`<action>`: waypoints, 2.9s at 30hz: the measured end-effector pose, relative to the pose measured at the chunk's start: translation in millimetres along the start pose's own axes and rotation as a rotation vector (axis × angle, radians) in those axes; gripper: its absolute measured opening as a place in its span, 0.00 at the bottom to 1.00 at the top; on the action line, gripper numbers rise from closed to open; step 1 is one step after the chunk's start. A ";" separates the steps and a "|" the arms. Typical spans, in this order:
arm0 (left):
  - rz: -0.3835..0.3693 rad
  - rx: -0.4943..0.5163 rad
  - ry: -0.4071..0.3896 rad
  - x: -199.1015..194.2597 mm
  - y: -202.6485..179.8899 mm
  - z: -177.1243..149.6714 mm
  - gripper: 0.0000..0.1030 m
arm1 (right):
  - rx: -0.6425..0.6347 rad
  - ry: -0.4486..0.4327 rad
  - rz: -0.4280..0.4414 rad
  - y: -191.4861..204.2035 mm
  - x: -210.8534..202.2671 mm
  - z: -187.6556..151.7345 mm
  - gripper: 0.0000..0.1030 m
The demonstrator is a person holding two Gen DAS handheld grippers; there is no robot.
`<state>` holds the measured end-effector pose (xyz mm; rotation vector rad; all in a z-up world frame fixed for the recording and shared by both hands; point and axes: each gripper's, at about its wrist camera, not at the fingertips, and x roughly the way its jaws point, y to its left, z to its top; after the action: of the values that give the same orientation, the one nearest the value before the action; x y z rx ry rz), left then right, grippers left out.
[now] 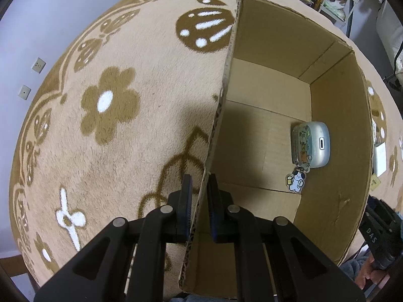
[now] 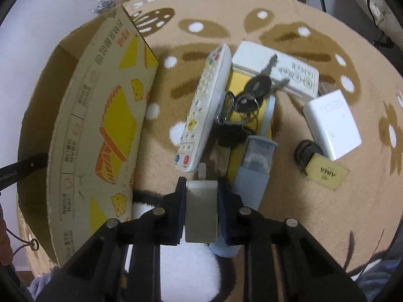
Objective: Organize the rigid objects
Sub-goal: 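Grasp the white charger cube with the right tool, then lower the white charger cube into the box and open the right tool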
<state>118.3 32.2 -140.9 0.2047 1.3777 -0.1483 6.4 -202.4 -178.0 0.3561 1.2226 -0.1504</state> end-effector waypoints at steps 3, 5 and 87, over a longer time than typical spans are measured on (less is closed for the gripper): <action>-0.002 -0.001 0.000 0.2 0.0 -0.2 0.10 | -0.021 -0.043 -0.010 5.1 -11.1 5.3 0.24; -0.006 -0.004 0.001 -0.1 0.1 -0.4 0.10 | -0.020 -0.077 -0.003 4.6 -20.2 8.0 0.24; -0.012 -0.011 0.023 6.3 2.4 0.3 0.11 | -0.160 -0.414 0.043 67.4 -79.1 44.4 1.00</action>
<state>120.3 34.6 -146.9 0.1893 1.4026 -0.1487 39.4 -160.9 -78.2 0.1981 0.8110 -0.0829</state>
